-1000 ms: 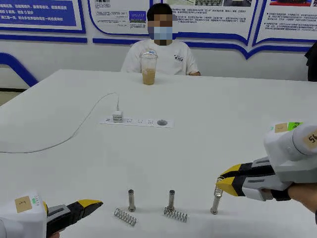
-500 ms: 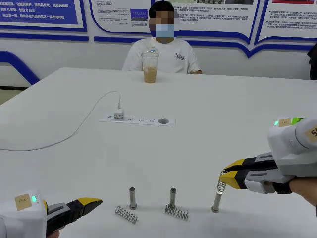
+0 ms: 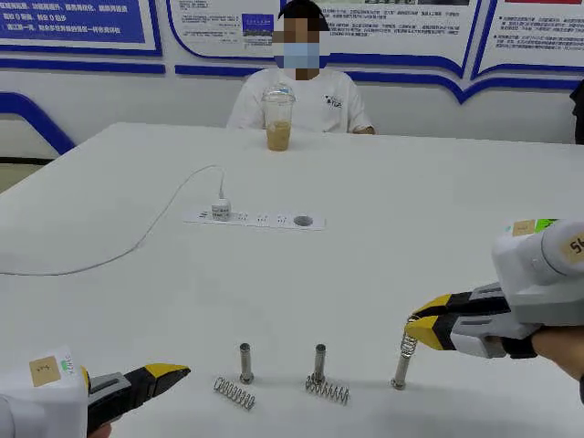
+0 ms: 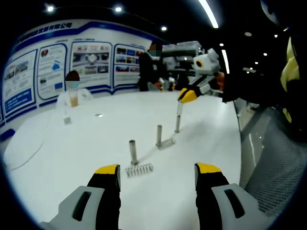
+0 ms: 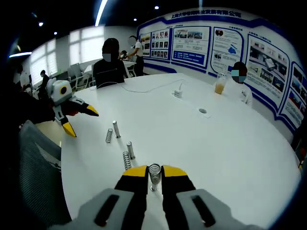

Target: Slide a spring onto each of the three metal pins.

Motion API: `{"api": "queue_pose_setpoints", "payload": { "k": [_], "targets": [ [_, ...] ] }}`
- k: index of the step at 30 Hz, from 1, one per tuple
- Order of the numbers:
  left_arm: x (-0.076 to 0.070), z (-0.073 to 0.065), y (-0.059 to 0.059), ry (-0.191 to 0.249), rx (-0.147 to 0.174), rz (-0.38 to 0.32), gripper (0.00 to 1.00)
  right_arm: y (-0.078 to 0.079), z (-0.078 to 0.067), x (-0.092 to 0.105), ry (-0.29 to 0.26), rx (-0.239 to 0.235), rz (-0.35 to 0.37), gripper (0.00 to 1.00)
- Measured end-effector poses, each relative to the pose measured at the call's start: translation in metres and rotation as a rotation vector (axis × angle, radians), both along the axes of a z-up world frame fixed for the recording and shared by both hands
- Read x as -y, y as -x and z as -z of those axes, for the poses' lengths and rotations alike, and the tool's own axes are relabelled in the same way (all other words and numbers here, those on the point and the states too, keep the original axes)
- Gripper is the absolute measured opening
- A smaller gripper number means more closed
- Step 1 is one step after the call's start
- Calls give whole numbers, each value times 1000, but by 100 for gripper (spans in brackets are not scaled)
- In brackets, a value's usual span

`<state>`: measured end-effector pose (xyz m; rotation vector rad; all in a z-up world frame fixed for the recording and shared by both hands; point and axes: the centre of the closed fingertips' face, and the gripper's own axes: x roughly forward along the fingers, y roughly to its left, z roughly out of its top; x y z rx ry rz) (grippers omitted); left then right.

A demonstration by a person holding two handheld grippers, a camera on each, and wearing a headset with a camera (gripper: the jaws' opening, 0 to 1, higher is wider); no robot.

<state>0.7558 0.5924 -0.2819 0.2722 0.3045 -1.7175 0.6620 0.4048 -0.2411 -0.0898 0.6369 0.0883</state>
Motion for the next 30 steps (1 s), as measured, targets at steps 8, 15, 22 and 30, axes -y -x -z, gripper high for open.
{"api": "queue_pose_setpoints", "payload": {
  "k": [8,15,22,30],
  "targets": [
    [0,1,0,-3,-1,-1,64,1,4,2,-5,-4,4,12],
    [-1,2,1,-5,-1,0,64,1,8,4,-12,-4,11,12],
    [-1,3,1,-8,-1,1,63,1,12,6,-26,-6,18,12],
    [0,2,1,-9,-2,3,63,2,19,6,-49,-7,37,12]
  ]
}}
